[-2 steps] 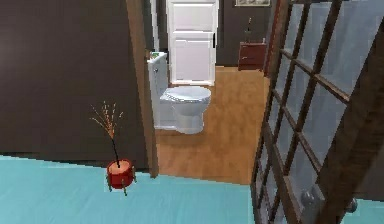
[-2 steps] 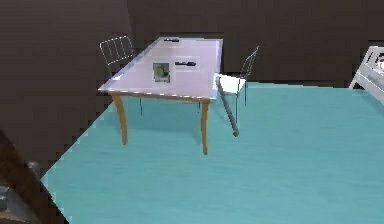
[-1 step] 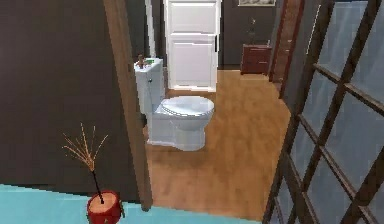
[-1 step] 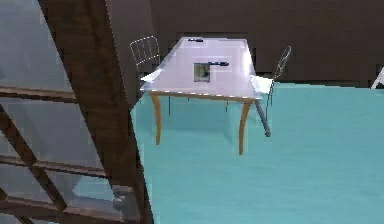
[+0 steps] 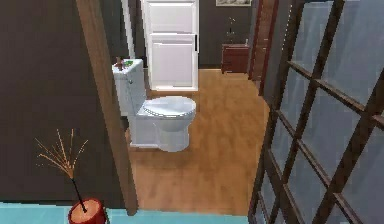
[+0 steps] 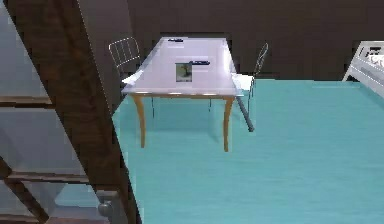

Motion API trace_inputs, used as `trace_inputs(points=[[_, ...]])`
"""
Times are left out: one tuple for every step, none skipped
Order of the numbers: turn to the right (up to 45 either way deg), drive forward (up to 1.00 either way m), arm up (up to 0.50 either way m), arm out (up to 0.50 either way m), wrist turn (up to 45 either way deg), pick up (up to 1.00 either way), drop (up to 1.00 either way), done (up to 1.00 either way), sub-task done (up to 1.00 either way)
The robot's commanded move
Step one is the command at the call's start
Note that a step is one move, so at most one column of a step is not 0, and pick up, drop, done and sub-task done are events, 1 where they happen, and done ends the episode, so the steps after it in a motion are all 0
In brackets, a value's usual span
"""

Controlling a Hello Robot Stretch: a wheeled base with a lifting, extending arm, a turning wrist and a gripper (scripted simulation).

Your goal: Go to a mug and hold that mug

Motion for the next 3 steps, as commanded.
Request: trace_inputs(points=[[3.0,0.00,0.00,0.00,0.0,0.00,0.00,0.00,0.00],[0.0,1.00,0.00,0.00,0.0,0.00,0.00,0.00,0.00],[3.0,0.00,0.00,0.00,0.0,0.00,0.00,0.00,0.00]])
